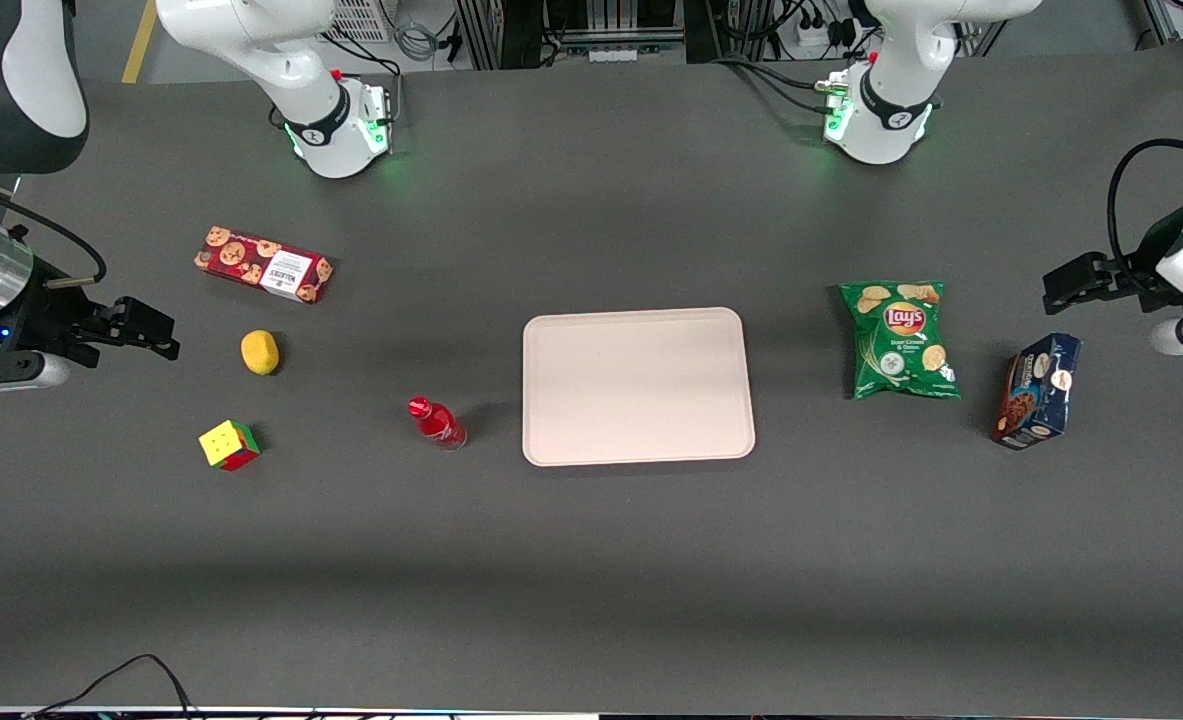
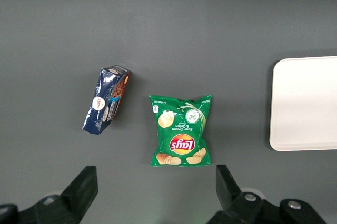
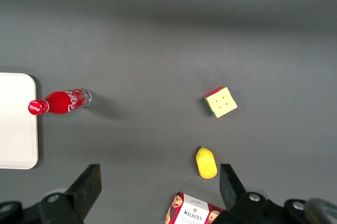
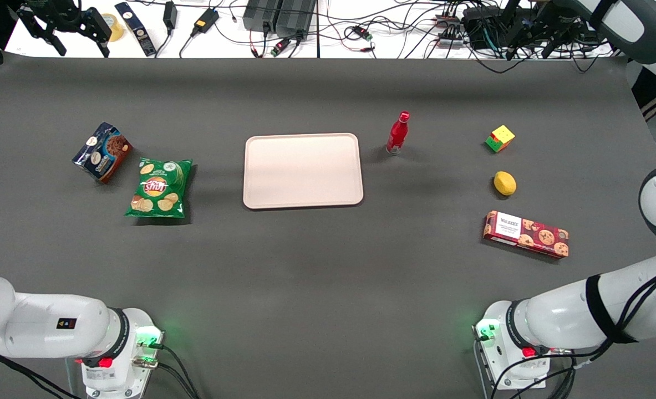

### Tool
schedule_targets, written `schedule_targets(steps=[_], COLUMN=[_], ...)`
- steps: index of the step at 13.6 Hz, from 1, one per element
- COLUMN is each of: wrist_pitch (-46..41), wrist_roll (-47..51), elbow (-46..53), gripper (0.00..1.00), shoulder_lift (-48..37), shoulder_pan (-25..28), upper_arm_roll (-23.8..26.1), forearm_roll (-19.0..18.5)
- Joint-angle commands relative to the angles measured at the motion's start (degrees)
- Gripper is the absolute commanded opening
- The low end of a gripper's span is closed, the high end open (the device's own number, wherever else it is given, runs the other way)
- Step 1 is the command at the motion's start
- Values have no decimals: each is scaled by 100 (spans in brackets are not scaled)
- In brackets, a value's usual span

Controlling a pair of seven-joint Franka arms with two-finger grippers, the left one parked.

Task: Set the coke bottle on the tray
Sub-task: 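Move the open right gripper over the red Coca-Cola bottle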

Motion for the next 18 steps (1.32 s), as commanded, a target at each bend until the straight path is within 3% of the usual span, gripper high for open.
schedule_targets(steps=[1, 10, 18], wrist_pitch=[-98, -115, -63], wrist_roll=[-42, -16, 1574], elbow=[137, 690, 1016], gripper=[100, 100, 100], shoulder_lift=[42, 375, 1192], shoulder_pan=[5, 286, 374], upper_arm_roll=[-7, 247, 1450], forearm_roll=[-99, -116, -116])
